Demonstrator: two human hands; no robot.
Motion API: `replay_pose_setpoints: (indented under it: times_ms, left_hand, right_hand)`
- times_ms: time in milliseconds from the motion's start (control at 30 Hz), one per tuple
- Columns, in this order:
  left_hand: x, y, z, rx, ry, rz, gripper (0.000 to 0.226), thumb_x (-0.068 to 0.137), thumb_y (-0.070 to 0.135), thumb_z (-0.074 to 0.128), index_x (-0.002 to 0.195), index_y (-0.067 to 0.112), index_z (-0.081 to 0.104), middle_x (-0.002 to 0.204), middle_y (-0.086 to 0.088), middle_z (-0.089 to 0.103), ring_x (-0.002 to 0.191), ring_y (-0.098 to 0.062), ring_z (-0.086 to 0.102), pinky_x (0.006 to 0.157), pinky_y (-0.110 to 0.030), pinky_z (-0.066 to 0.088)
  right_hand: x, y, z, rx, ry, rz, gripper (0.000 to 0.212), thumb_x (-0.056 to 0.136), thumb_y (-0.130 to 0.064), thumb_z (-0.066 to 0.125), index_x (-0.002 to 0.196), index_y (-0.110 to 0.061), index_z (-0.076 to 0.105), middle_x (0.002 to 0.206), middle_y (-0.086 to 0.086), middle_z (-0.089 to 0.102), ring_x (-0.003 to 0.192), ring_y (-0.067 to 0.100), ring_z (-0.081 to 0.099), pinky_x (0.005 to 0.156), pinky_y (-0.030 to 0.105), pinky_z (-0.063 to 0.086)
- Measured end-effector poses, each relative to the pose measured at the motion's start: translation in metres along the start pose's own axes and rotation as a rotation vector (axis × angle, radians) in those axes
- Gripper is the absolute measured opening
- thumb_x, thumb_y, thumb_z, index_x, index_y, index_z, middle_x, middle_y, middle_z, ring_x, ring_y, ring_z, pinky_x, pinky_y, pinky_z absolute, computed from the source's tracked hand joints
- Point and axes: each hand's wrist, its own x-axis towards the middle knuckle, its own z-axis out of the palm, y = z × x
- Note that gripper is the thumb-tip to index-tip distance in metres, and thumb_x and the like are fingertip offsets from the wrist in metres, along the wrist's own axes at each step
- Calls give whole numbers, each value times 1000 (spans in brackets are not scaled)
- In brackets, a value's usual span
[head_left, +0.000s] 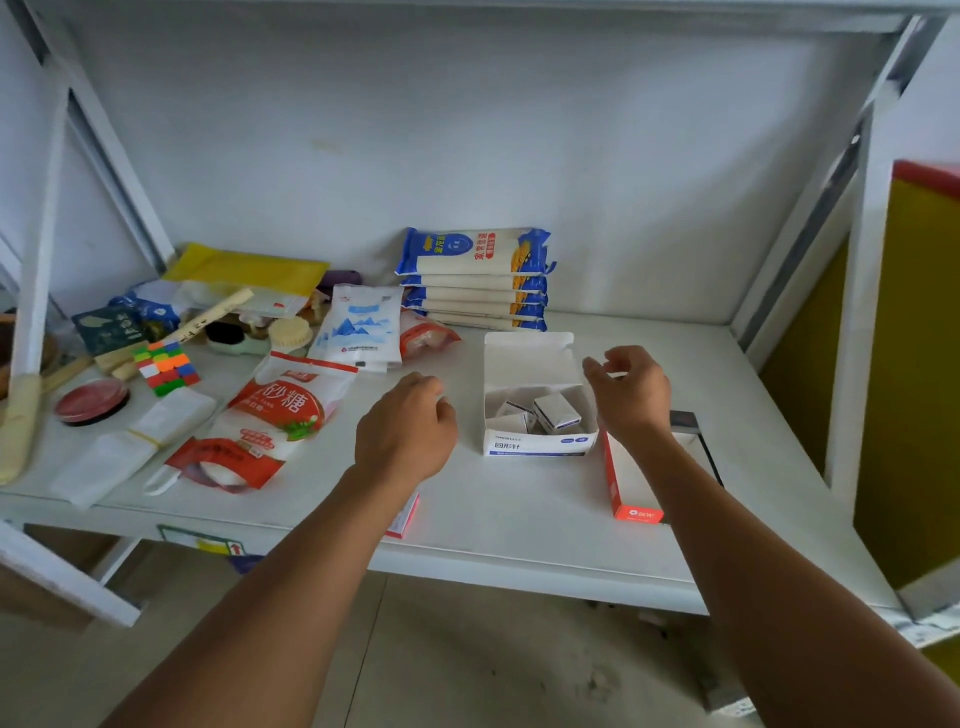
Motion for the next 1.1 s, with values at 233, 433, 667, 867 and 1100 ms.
replay_pose_setpoints:
  times_ms: [233,433,667,867,1100]
  left_hand:
    - [-3,5,2,-11,-18,-21,16,93,29,49,101,17,56,106,-1,62,82,-15,53,67,-29,42]
    - [-8,-9,-7,-1,18,-76,18,93,31,49,106,19,56,111,0,63,88,-13,54,71,-28,44]
    - [-13,-40,-21,35,63,-137,28,94,32,48,117,19,57,125,-1,61,109,-20,60,82,-32,48]
    - [-14,-41,-16,28,40,-118,27,93,31,49,115,18,58,122,-1,63,106,-20,60,81,-32,48]
    - [-9,-9,10,-23,-24,-45,17,92,29,50,104,19,58,111,-1,64,87,-16,54,73,-30,47]
  right_hand:
    - [-46,-7,11,-141,-187,-276,13,84,-23,63,94,-14,67,86,0,67,77,20,60,64,26,41]
    - [-103,-34,69,-313,-641,-537,35,81,-31,67,112,-16,65,106,4,69,94,22,64,80,32,51]
    - [-147,-40,120,-528,-850,-545,81,68,-56,74,136,-24,44,132,2,57,116,28,54,96,43,49]
    - [-140,-35,118,-426,-753,-517,68,65,-40,74,127,-23,53,118,1,64,102,24,61,84,39,56]
    - [-90,-31,25,-235,-412,-313,42,71,-34,71,109,-18,64,102,0,67,87,19,64,75,30,53]
